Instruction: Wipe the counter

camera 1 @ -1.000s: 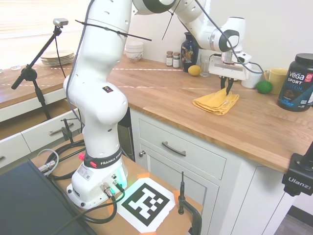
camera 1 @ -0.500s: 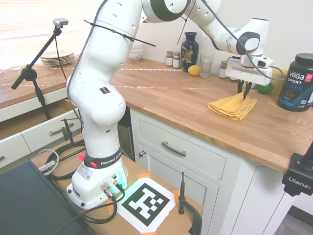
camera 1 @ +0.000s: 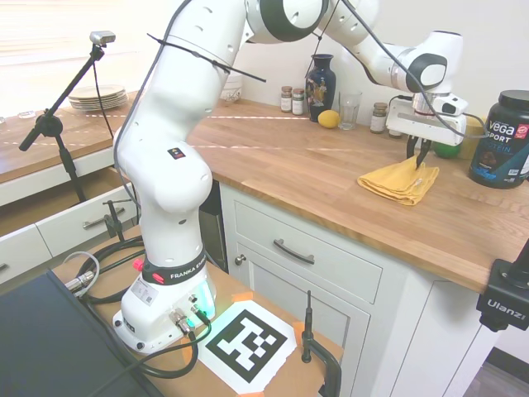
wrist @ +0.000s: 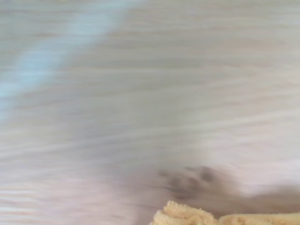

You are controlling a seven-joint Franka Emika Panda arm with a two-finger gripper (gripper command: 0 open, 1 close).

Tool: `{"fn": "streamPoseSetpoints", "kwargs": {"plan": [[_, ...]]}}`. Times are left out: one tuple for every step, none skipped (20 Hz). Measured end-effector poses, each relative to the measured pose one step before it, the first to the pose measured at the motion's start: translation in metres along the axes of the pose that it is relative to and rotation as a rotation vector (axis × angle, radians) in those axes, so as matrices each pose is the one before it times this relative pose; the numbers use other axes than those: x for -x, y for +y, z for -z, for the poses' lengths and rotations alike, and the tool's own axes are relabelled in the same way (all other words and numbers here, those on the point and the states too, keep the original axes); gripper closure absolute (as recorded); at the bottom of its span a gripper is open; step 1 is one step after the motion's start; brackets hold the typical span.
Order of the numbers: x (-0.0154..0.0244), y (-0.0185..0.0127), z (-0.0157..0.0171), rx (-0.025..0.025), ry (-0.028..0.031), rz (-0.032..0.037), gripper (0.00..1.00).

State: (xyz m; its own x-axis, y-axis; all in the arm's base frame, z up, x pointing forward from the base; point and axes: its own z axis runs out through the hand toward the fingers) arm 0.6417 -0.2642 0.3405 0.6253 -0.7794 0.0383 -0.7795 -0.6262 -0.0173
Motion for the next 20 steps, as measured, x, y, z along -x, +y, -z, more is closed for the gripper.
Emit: {"fn": "streamPoseSetpoints", "kwargs": {"plan": [[0.00511,-0.0092,0.00021,-0.00135,0.00029,0.0065,1.0],[0.00577,-0.00994,0.00015,-0.00128,0.00033,0.00481,1.0],[0.0065,-0.01041,0.00006,-0.00129,0.00007,0.00348,1.0],[0.00667,-0.00996,0.00011,-0.00178,0.00107,0.00349,1.0],[0.00684,-0.0098,-0.00009,-0.00146,0.00095,0.00242,1.0],[0.00688,-0.00905,-0.00007,-0.00176,0.00128,0.00134,1.0],[0.0071,-0.00791,0.00016,-0.00173,0.00119,0.00108,1.0],[0.00779,-0.00762,-0.00014,-0.00154,0.00049,0.00003,1.0],[0.00785,-0.00681,-0.00005,-0.00193,0.00087,0.00097,1.0],[0.00818,-0.00633,-0.00015,-0.00098,0.00056,0.00066,1.0],[0.00792,-0.00602,0.00012,-0.00188,0.00201,0.00006,1.0],[0.00882,-0.00648,-0.00006,-0.0012,0.00119,0.00094,1.0],[0.00901,-0.00638,-0.00007,-0.00152,0.00175,-0.0007,1.0],[0.00985,-0.00715,0.00025,-0.0027,-0.00021,0.00097,1.0],[0.00966,-0.00678,0.00002,-0.00044,-0.00026,0.00014,1.0],[0.01038,-0.00804,-0.00001,-0.00149,0.00088,0.0017,1.0],[0.00993,-0.00732,0.00023,-0.00216,0.0007,0.00037,1.0],[0.00985,-0.00758,-0.00014,-0.00061,-0.00107,0.00299,1.0],[0.00953,-0.00745,0.00014,0.001,0.0036,0.00205,1.0],[0.00906,-0.00711,0.0,0.00035,0.00278,0.00102,1.0]]}}
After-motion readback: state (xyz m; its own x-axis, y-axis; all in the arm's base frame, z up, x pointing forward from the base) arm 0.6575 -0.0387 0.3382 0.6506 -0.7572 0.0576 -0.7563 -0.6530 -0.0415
